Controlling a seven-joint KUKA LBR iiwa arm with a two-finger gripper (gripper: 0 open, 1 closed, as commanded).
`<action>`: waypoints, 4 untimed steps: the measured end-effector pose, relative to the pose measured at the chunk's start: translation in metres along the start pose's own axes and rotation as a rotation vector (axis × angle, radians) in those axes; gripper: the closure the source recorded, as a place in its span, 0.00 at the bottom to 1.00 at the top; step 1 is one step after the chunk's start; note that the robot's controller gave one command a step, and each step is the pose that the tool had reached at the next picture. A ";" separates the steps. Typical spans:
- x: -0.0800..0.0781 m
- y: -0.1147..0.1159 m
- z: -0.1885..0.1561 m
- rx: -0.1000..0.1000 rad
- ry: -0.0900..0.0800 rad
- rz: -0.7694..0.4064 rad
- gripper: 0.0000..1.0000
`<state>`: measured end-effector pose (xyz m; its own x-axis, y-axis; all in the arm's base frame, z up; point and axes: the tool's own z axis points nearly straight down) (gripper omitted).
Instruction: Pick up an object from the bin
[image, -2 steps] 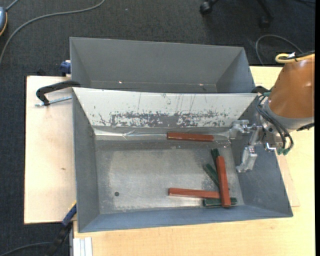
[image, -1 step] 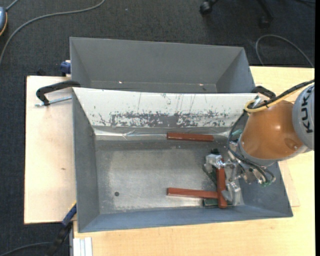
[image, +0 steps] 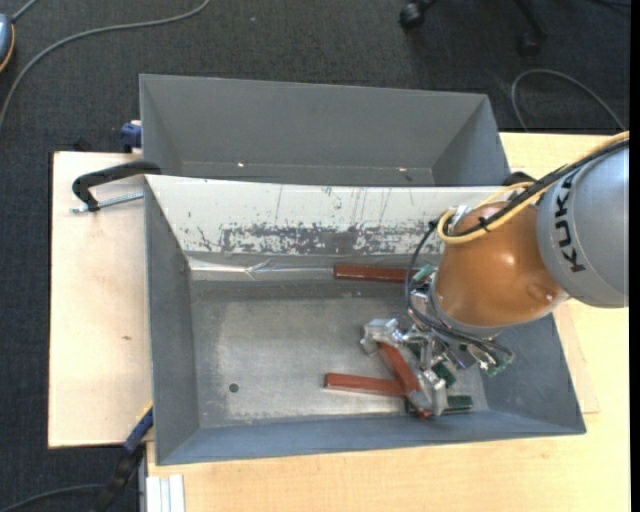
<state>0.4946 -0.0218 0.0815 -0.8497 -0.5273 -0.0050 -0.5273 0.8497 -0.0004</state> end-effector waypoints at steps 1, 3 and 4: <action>-0.016 -0.043 0.009 0.001 0.002 0.027 0.00; 0.036 -0.049 0.008 -0.004 0.005 -0.443 0.00; 0.034 -0.060 0.010 0.002 -0.002 -0.343 0.00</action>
Offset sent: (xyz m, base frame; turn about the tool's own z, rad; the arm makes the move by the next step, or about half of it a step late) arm 0.0335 -0.0274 -0.0115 0.0218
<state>0.4976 -0.0903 0.0711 -0.6227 -0.7824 -0.0063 -0.7824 0.6228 -0.0040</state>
